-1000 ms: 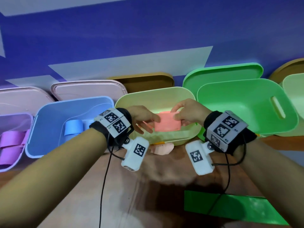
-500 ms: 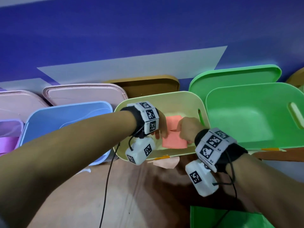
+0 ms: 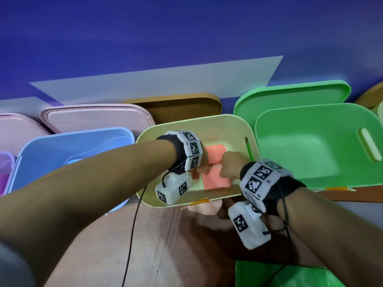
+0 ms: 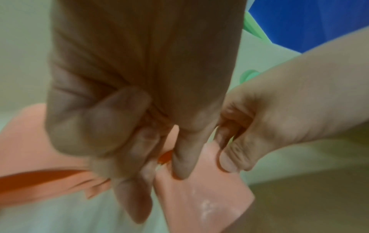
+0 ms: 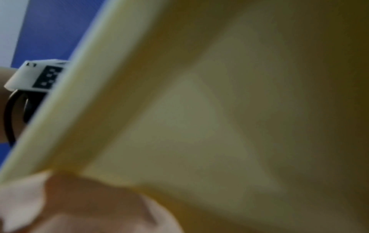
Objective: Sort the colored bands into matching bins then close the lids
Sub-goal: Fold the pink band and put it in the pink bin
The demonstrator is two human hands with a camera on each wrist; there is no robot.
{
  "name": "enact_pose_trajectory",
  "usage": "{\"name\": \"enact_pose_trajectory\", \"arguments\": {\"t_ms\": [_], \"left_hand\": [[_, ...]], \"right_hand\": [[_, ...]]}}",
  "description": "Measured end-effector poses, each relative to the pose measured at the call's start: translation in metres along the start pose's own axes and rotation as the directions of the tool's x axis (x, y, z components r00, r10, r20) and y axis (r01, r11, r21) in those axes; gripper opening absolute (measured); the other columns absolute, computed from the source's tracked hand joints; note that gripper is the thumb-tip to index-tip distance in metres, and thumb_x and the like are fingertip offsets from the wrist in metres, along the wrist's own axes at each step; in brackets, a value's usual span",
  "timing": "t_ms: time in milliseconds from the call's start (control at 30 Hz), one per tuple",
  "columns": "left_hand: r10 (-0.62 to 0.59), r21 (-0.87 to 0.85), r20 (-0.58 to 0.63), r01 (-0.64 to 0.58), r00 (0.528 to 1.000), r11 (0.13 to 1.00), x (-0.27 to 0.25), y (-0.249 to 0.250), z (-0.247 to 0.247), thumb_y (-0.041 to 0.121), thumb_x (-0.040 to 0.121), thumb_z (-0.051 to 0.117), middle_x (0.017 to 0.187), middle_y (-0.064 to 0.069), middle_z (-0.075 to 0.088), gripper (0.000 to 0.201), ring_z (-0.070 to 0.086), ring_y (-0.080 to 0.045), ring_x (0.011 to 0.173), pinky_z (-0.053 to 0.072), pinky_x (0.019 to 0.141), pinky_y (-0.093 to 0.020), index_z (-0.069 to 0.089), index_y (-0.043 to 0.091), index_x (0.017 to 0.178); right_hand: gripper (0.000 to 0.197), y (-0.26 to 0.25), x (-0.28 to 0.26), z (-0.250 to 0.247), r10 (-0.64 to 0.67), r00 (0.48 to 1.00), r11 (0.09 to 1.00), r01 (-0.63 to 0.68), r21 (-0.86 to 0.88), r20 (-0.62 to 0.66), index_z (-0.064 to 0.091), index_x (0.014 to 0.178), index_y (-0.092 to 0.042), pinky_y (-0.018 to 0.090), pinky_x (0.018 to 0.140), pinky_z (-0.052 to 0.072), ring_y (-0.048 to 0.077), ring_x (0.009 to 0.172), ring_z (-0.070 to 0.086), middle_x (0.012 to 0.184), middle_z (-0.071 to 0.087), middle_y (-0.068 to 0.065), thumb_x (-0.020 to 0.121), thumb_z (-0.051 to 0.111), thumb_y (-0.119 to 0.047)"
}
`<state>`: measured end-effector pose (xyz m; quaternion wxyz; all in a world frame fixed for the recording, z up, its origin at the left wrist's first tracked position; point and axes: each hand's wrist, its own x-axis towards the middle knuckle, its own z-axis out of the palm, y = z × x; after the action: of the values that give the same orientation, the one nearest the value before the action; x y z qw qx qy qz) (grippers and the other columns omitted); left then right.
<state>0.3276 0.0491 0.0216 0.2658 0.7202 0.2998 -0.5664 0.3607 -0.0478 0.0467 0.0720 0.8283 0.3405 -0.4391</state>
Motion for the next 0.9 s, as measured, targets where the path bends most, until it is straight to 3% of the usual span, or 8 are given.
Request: {"name": "enact_pose_trajectory", "arguments": {"t_ms": [33, 100, 167, 400, 567, 733, 800, 900], "left_hand": [[0.012, -0.029, -0.002, -0.012, 1.000, 1.000, -0.003, 0.001, -0.001, 0.012, 0.101, 0.039, 0.085, -0.020, 0.071, 0.034, 0.066, -0.024, 0.081, 0.040, 0.100, -0.025, 0.048, -0.001, 0.070], [0.012, -0.047, -0.029, -0.013, 1.000, 0.999, -0.009, 0.002, -0.006, 0.016, 0.102, 0.038, 0.059, -0.010, 0.068, 0.035, 0.055, -0.009, 0.039, 0.048, 0.058, -0.007, 0.047, 0.002, 0.070], [0.046, -0.069, -0.050, -0.049, 0.998, 0.996, -0.022, -0.001, -0.010, 0.015, 0.100, 0.041, 0.035, -0.001, 0.054, 0.034, 0.041, -0.006, 0.023, 0.030, 0.031, -0.007, 0.050, 0.004, 0.069], [0.254, 0.009, -0.253, -0.260, 0.934, 0.966, -0.077, -0.017, 0.000, 0.021, 0.093, 0.049, 0.069, 0.005, 0.060, 0.019, 0.039, -0.011, 0.046, 0.029, 0.037, -0.008, 0.066, 0.013, 0.087], [0.352, 0.170, -0.474, -0.308, 0.807, 0.936, -0.112, -0.027, 0.031, 0.021, 0.092, 0.050, 0.089, -0.001, 0.067, 0.020, 0.051, -0.018, 0.061, 0.042, 0.055, -0.022, 0.067, 0.010, 0.092], [0.480, 0.378, -0.688, -0.296, 0.545, 0.878, -0.138, -0.024, 0.081, 0.021, 0.093, 0.047, 0.085, 0.000, 0.056, 0.013, 0.048, -0.020, 0.081, 0.035, 0.069, -0.027, 0.054, 0.020, 0.081], [0.515, 0.402, -0.694, -0.322, 0.503, 0.857, -0.142, -0.020, 0.104, 0.022, 0.092, 0.047, 0.089, 0.000, 0.058, 0.012, 0.052, -0.022, 0.086, 0.037, 0.070, -0.028, 0.056, 0.022, 0.085], [0.551, 0.435, -0.657, -0.338, 0.515, 0.834, -0.136, -0.012, 0.139, 0.026, 0.091, 0.047, 0.103, -0.006, 0.065, 0.014, 0.057, -0.027, 0.096, 0.043, 0.076, -0.030, 0.060, 0.020, 0.092]], "right_hand": [[0.032, 0.000, 0.001, 0.001, 0.010, 0.999, 1.000, -0.010, 0.002, -0.037, 0.038, 0.063, -0.010, 0.018, 0.059, 0.040, 0.020, 0.085, 0.051, 0.099, 0.062, 0.011, 0.094, 0.044, -0.005], [0.019, -0.001, 0.001, 0.003, 0.009, 0.995, 1.000, -0.011, -0.026, -0.100, 0.051, 0.077, -0.003, 0.024, 0.071, 0.043, 0.025, 0.102, 0.056, 0.102, 0.059, 0.011, 0.094, 0.043, -0.005], [0.022, -0.003, -0.009, 0.002, -0.007, 0.990, 0.998, -0.002, -0.064, -0.139, 0.056, 0.109, 0.003, 0.027, 0.083, 0.042, 0.028, 0.114, 0.054, 0.119, 0.056, 0.016, 0.094, 0.041, -0.004], [0.024, -0.002, -0.043, 0.001, -0.077, 0.950, 0.995, 0.055, -0.080, -0.302, 0.057, 0.108, 0.003, 0.028, 0.073, 0.037, 0.032, 0.106, 0.057, 0.116, 0.059, 0.020, 0.091, 0.040, -0.003], [0.024, 0.007, -0.072, 0.011, -0.124, 0.860, 0.991, 0.128, -0.025, -0.495, 0.062, 0.103, 0.000, 0.032, 0.077, 0.044, 0.036, 0.099, 0.059, 0.109, 0.061, 0.023, 0.088, 0.043, -0.006], [0.027, 0.022, -0.111, 0.036, -0.181, 0.782, 0.972, 0.235, 0.012, -0.596, 0.064, 0.107, -0.006, 0.038, 0.085, 0.049, 0.037, 0.100, 0.057, 0.108, 0.062, 0.019, 0.089, 0.043, -0.007], [0.026, 0.035, -0.125, 0.051, -0.204, 0.770, 0.963, 0.268, 0.015, -0.605, 0.064, 0.105, -0.007, 0.036, 0.082, 0.046, 0.035, 0.098, 0.057, 0.106, 0.064, 0.017, 0.091, 0.042, -0.010], [0.022, 0.060, -0.136, 0.077, -0.213, 0.818, 0.961, 0.274, 0.036, -0.534, 0.064, 0.100, -0.011, 0.033, 0.081, 0.046, 0.032, 0.097, 0.059, 0.103, 0.066, 0.013, 0.090, 0.045, -0.013]]}}
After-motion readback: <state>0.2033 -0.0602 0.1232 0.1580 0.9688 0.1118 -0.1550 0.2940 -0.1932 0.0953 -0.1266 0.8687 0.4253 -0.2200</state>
